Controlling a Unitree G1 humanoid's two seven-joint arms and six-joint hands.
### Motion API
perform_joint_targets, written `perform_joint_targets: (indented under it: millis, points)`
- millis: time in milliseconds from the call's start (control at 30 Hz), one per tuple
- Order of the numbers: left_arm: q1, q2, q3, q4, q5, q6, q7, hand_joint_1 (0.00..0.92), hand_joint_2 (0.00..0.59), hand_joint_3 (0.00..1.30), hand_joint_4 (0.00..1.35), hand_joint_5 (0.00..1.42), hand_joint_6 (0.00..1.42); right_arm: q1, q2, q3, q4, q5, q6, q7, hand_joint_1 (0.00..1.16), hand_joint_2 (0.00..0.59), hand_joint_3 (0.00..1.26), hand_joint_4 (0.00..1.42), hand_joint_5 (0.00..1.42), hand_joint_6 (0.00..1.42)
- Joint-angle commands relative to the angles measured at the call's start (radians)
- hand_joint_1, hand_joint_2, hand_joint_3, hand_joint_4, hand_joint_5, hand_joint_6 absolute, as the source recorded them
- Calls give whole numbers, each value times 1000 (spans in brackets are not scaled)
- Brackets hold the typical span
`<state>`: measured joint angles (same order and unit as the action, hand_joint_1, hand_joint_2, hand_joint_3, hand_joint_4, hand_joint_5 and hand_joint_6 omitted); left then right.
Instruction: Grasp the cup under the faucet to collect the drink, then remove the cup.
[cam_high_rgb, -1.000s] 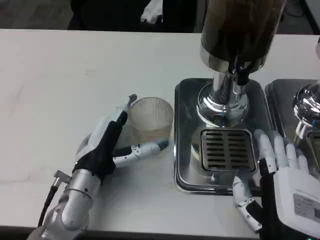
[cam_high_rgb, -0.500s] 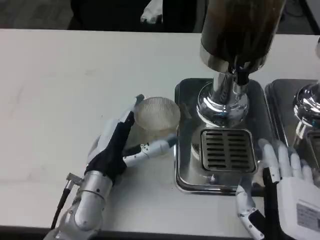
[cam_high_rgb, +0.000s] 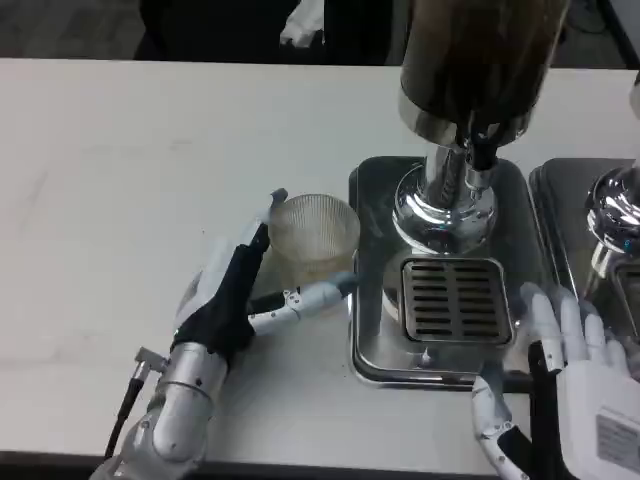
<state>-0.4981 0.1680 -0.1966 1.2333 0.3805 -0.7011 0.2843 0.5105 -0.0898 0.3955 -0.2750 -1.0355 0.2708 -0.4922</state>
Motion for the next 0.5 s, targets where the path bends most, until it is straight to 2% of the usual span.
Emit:
perform_joint_targets:
  millis: [33,100,433,467,500]
  points:
    - [-37,-5,-15,20,10,21,-20,573,52,0,0,173,153,7,5,2,-10,-9,6,-11,238,536,64,0,0,42]
    - [-42,-6,-12,21,4,23,-26,579,52,0,0,198,203,10,8,4,-9,-9,7,-14,238,535,64,0,0,43]
    - [-48,-6,-16,25,-2,24,-20,580,53,0,0,212,234,18,16,7,-7,-6,5,-24,239,535,64,0,0,53]
    - [-46,-5,-18,24,1,23,-11,576,51,4,0,246,271,18,16,7,-7,-5,5,-24,239,535,64,0,0,54]
    - [-45,-4,-20,24,4,24,0,574,50,74,71,310,329,18,16,7,-7,-4,4,-25,239,535,64,0,0,55]
